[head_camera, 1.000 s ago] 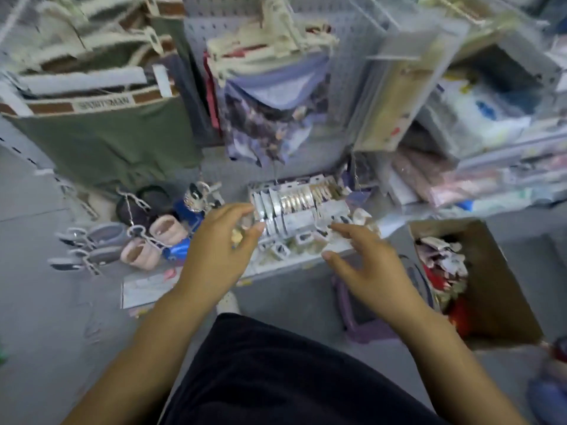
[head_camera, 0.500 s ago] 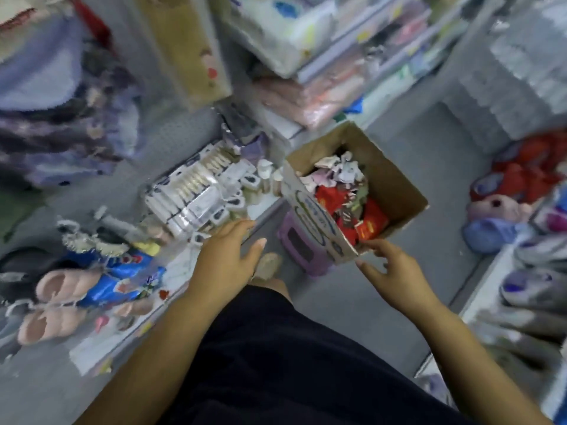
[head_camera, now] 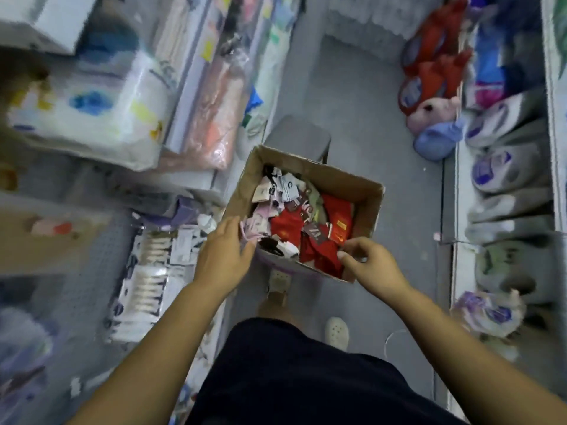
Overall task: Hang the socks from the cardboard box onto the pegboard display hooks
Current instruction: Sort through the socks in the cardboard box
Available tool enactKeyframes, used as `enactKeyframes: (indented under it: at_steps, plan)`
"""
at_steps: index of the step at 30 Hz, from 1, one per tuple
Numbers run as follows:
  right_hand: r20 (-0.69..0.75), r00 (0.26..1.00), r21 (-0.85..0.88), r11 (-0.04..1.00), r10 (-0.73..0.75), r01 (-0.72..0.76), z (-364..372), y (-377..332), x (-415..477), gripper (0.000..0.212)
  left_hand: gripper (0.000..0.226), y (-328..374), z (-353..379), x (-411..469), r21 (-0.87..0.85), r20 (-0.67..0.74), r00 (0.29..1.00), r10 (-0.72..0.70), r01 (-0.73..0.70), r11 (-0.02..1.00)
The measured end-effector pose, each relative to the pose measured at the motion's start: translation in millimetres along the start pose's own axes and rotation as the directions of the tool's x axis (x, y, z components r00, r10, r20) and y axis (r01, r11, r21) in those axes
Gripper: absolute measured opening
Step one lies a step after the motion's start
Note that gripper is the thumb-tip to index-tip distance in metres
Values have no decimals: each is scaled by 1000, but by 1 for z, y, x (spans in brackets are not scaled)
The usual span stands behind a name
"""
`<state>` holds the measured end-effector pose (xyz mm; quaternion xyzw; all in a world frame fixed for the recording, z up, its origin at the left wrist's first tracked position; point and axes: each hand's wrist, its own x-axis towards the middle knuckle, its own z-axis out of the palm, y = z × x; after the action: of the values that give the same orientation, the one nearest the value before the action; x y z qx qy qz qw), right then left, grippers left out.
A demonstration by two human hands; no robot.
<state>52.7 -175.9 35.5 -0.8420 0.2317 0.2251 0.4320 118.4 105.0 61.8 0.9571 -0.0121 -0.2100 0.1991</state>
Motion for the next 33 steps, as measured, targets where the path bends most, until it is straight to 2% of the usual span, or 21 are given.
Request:
enactKeyframes:
  at_steps: [3, 7, 10, 12, 13, 16, 18, 20, 22, 24, 26, 28, 30, 32, 33]
  plan:
    - [15, 997, 25, 996, 82, -82, 24, -6, 32, 28, 67, -16, 2, 37, 48, 59, 998, -29, 27, 998]
    - [36, 979, 72, 977, 200, -202, 67, -7, 82, 30, 70, -41, 20, 91, 43, 166, 982, -88, 82, 996]
    - [76, 962, 126, 954, 264, -272, 99, -7, 115, 31, 77, -59, 33, 118, -33, 261, 954, -147, 161, 986]
    - [109, 951, 149, 941, 290, -304, 119, -6, 135, 30, 71, -66, 37, 128, -111, 364, 910, -200, 255, 961]
    - [129, 947, 189, 930, 295, -315, 128, -5, 145, 35, 68, -69, 40, 131, -125, 401, 892, -207, 277, 953]
    - [169, 931, 280, 890, 323, -360, 149, -6, 167, 68, 70, -76, 43, 138, -115, 444, 882, -159, 232, 966]
    - [147, 913, 317, 857, 380, -407, 157, -9, 177, 78, 69, -78, 45, 139, -122, 457, 877, -144, 223, 967]
    - [109, 894, 311, 840, 434, -445, 165, -8, 184, 65, 59, -79, 46, 140, -119, 481, 865, -143, 227, 967]
    - [81, 889, 256, 853, 450, -455, 168, -7, 186, 45, 59, -79, 47, 141, -96, 506, 848, -157, 235, 967]
    - [74, 907, 253, 872, 415, -419, 169, -4, 181, 28, 66, -78, 47, 142, -73, 524, 833, -175, 249, 966]
    - [62, 931, 342, 869, 360, -358, 164, -2, 171, 20, 63, -78, 48, 143, -44, 529, 826, -193, 254, 966]
    - [-32, 940, 431, 853, 339, -293, 155, -2, 158, 20, 63, -76, 48, 144, -16, 523, 827, -208, 253, 967]
    - [-172, 911, 450, 852, 375, -265, 141, 3, 147, 27, 64, -73, 49, 144, -2, 509, 836, -203, 237, 971]
    - [-251, 856, 404, 853, 452, -331, 127, 12, 138, 33, 62, -72, 49, 144, 11, 498, 842, -206, 232, 973]
    - [-246, 837, 361, 848, 489, -388, 121, 20, 136, 36, 62, -71, 49, 143, 18, 495, 843, -210, 232, 973]
